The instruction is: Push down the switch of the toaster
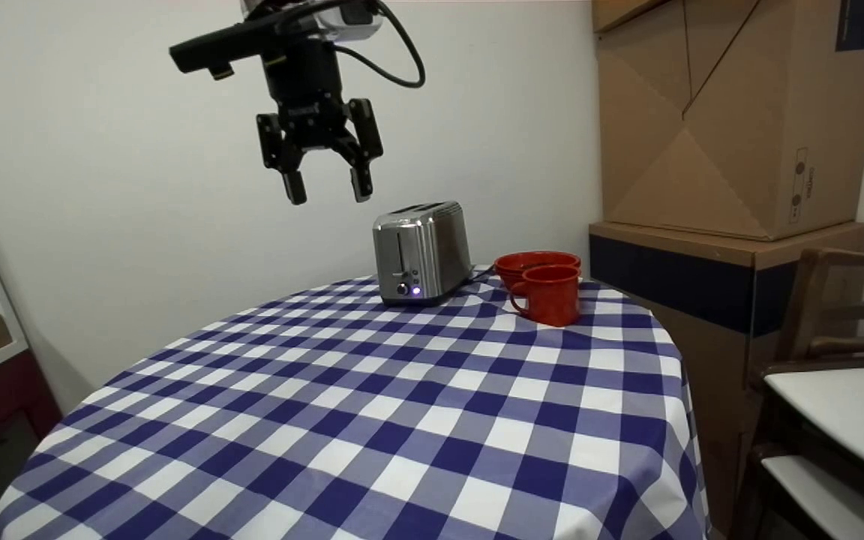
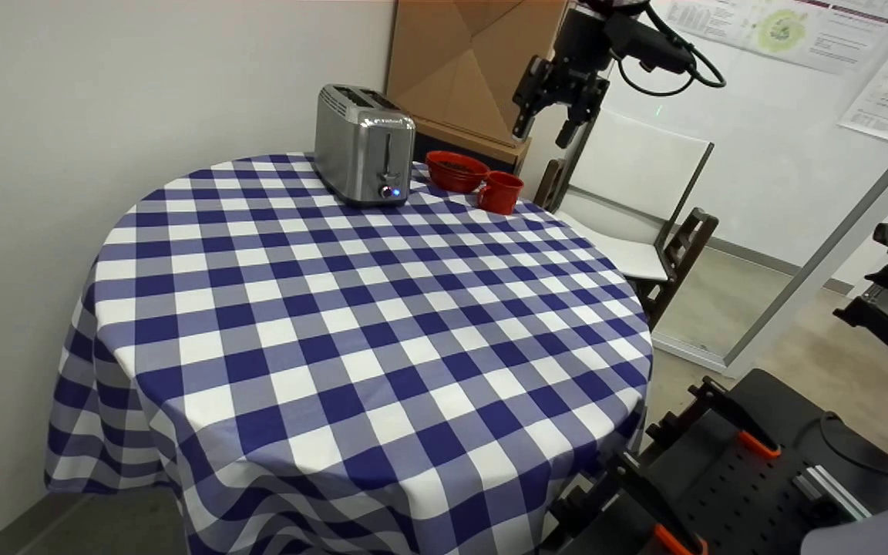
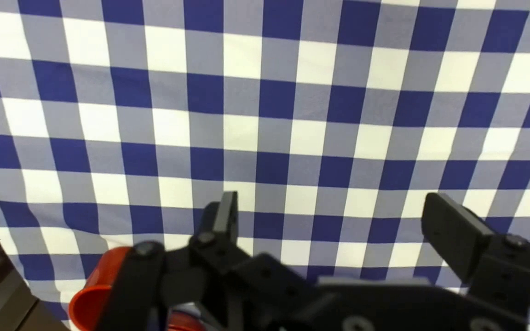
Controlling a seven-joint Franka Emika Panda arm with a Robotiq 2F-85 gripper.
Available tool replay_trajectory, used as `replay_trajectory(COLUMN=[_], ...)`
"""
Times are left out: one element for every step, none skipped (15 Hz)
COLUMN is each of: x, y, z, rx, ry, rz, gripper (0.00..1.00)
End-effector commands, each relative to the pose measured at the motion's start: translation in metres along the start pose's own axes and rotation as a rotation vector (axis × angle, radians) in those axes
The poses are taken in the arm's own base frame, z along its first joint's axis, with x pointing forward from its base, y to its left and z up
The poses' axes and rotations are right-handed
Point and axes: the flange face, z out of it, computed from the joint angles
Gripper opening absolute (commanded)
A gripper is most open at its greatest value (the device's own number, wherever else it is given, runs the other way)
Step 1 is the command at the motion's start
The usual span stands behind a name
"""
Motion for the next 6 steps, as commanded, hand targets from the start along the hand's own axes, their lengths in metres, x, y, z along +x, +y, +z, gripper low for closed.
replay_trajectory(x=[-0.016,-0.032,-0.044,-0.050,-0.054,-0.055], y=[-0.002,-0.003,-0.004,-0.005,-0.005,-0.006], z=[-0.002,-0.005,-0.007,-0.010,-0.012,-0.013], rx=[0.017,0.030,0.035,0.037,0.038,0.038], ry=[-0.009,-0.014,-0.016,-0.014,-0.012,-0.011], rz=[-0.009,-0.017,-0.022,-0.023,-0.023,-0.023], gripper=[1.00,1.00,1.00,1.00,1.00,1.00])
